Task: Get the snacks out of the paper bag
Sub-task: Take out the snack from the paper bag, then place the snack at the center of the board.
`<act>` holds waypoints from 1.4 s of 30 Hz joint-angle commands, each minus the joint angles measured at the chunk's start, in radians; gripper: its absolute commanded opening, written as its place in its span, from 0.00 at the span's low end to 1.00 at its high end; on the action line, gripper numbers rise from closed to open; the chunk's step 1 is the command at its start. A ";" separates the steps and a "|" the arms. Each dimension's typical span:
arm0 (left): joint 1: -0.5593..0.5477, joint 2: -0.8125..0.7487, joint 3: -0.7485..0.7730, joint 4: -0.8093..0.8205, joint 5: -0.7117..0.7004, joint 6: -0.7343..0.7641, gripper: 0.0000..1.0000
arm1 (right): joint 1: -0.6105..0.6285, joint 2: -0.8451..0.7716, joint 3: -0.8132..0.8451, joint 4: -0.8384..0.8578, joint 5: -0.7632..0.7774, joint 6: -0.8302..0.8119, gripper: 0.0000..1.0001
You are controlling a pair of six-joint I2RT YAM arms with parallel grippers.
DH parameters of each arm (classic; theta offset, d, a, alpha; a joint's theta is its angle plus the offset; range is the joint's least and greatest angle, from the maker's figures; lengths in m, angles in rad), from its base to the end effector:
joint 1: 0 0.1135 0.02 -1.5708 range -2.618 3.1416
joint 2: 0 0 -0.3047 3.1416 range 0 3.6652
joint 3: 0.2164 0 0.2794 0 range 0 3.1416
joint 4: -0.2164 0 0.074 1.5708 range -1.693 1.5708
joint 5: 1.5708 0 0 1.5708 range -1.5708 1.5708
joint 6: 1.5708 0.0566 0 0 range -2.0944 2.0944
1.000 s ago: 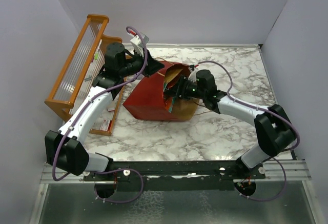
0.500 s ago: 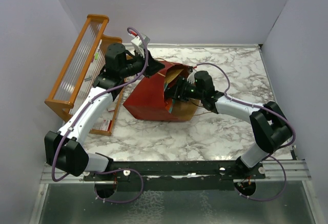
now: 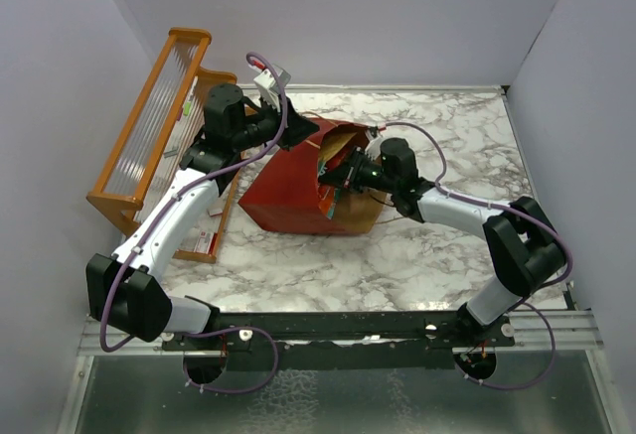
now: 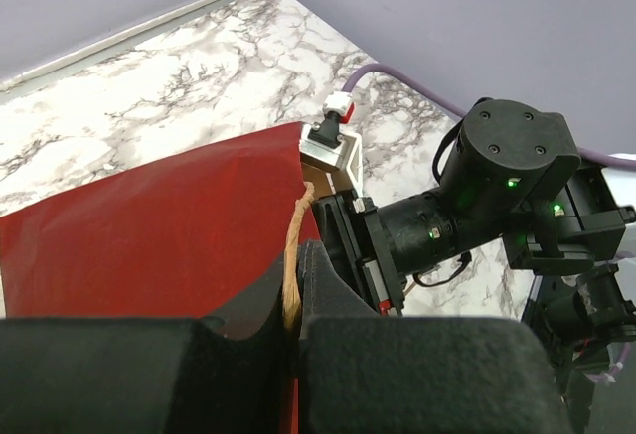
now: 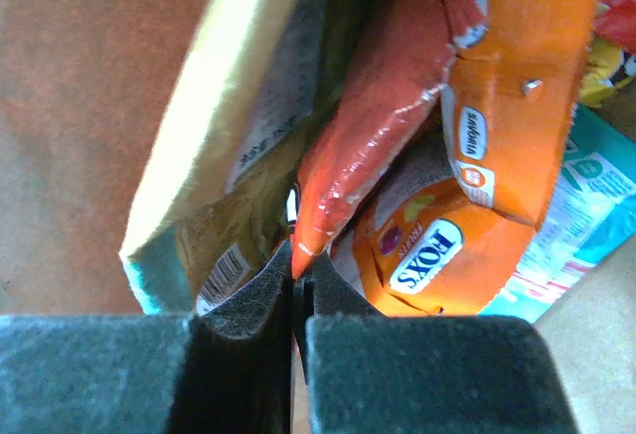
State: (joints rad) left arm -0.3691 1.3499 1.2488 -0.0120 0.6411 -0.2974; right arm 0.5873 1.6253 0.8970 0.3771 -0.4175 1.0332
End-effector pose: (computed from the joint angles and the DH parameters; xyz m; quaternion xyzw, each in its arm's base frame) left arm 0.3136 -0.1576 0.4295 0.2351 0.7000 -0.4289 0.5204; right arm 0.3188 0.2398 0.2376 0.0616 0.8084 0.5230 0.2631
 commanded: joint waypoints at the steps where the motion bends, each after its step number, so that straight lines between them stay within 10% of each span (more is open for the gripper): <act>1: -0.006 -0.025 -0.005 0.008 -0.028 0.020 0.00 | -0.001 -0.038 -0.041 0.026 0.011 0.043 0.01; 16: -0.014 -0.029 0.011 -0.049 -0.140 0.043 0.00 | -0.001 -0.382 -0.051 -0.260 0.187 -0.073 0.01; 24: -0.013 -0.033 0.011 -0.052 -0.163 0.043 0.00 | 0.000 -0.575 0.007 -0.525 0.380 -0.495 0.01; 34: -0.013 -0.032 0.008 -0.058 -0.187 0.044 0.00 | 0.000 -0.830 0.030 -0.615 0.771 -0.753 0.01; 42: -0.013 -0.046 0.000 -0.058 -0.204 0.047 0.00 | -0.001 -0.703 0.074 -0.458 1.271 -0.818 0.01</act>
State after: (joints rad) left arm -0.3866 1.3445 1.2488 -0.0784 0.4767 -0.2714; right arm 0.5869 0.8234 0.9184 -0.2199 0.5114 0.3050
